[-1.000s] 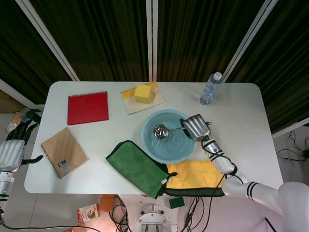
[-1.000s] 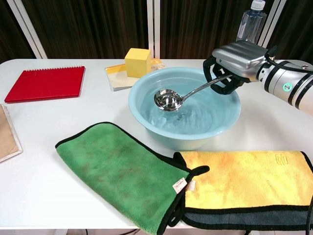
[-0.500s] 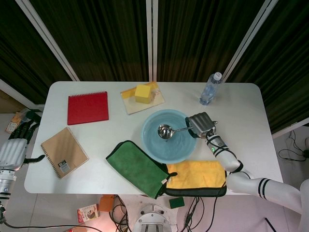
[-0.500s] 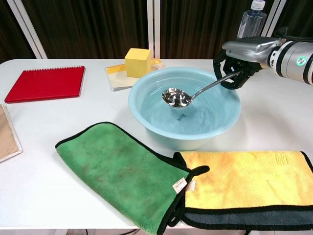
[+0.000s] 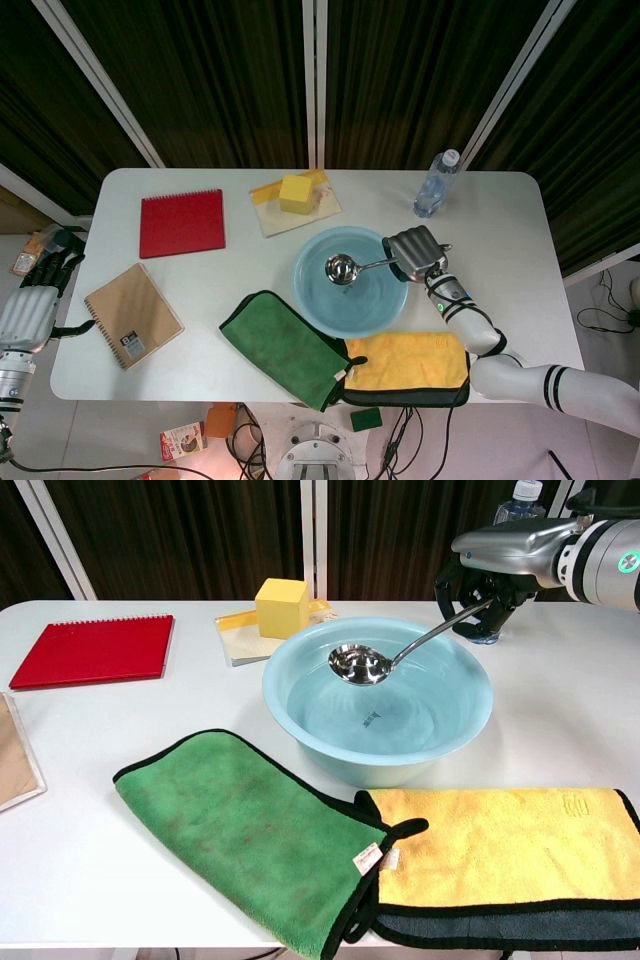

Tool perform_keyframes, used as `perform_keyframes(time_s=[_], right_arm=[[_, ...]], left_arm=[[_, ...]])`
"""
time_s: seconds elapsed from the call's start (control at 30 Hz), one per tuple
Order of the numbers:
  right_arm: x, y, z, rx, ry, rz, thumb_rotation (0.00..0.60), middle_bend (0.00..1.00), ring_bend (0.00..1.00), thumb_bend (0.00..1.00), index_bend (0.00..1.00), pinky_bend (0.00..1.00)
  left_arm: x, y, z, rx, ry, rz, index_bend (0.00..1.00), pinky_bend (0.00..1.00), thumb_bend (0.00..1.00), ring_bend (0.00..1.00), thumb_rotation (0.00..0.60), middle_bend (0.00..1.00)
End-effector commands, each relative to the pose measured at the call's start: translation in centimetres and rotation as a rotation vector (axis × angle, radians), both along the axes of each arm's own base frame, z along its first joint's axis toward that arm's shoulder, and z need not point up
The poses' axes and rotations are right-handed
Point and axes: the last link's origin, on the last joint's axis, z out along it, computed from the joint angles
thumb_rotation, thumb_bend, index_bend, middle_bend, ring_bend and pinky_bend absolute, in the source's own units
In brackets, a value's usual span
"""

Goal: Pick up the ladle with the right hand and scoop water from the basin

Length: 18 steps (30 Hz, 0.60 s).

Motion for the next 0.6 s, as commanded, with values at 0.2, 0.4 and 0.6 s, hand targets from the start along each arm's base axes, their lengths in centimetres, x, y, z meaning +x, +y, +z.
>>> perform_keyframes(time_s=[0.2,0.4,0.6], right_arm=[[2.0,0.2,2.4,-0.029,-0.002,0.023,0.6,0.75,0.7,0.6,0.76,0.82],[3.4,0.1,4.1,-0.05,-0.015,0.037,0.6,0.75,0.7,0.6,0.76,0.82],[4.1,-0.2,5.4,-0.076,-0.037,0.033,0.6,0.75,0.7,0.6,0.76,0.82]], left_arm=[[0.3,0.1,0.2,0.006,0.001,-0.006,0.11,0.16,0.02,0.0,0.6,0.0],[0.3,0.3,0.4,0.013,0.002,-0.006,0.11,0.16,0.02,0.0,0.6,0.0],[0.0,0.6,0.2,0.017,-0.006,-0.004,0.11,0.16,0.02,0.0,0.6,0.0]])
